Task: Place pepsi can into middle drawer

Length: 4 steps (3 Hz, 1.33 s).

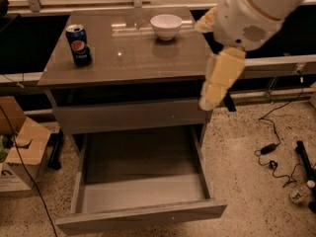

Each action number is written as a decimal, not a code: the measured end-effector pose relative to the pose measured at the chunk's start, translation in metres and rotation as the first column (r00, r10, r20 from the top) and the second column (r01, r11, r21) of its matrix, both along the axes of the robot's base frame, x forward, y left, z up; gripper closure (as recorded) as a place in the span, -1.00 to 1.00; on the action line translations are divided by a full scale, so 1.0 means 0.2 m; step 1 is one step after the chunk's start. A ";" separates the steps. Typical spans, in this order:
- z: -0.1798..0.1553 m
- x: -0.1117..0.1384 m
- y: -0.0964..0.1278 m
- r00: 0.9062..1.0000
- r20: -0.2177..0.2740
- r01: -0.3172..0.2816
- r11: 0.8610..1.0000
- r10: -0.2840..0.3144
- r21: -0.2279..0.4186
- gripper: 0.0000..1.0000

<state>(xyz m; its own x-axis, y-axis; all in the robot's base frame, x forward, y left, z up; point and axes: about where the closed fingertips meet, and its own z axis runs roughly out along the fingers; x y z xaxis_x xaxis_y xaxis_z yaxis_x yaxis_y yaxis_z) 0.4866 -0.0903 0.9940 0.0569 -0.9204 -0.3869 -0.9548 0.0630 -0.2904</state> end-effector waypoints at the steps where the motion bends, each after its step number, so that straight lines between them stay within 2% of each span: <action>1: 0.01 0.10 0.29 0.993 0.009 -0.116 0.991 0.115 0.060 -1.00; 2: -0.02 0.25 0.57 0.977 0.003 -0.212 0.974 0.212 0.082 -1.00; 3: -0.02 0.25 0.57 0.977 0.003 -0.212 0.974 0.212 0.082 -1.00; 4: -0.10 0.38 0.71 0.980 0.045 -0.197 0.968 0.192 0.157 -1.00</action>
Offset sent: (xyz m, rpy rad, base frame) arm 0.0809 0.1596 -0.0112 0.0951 0.0249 0.2988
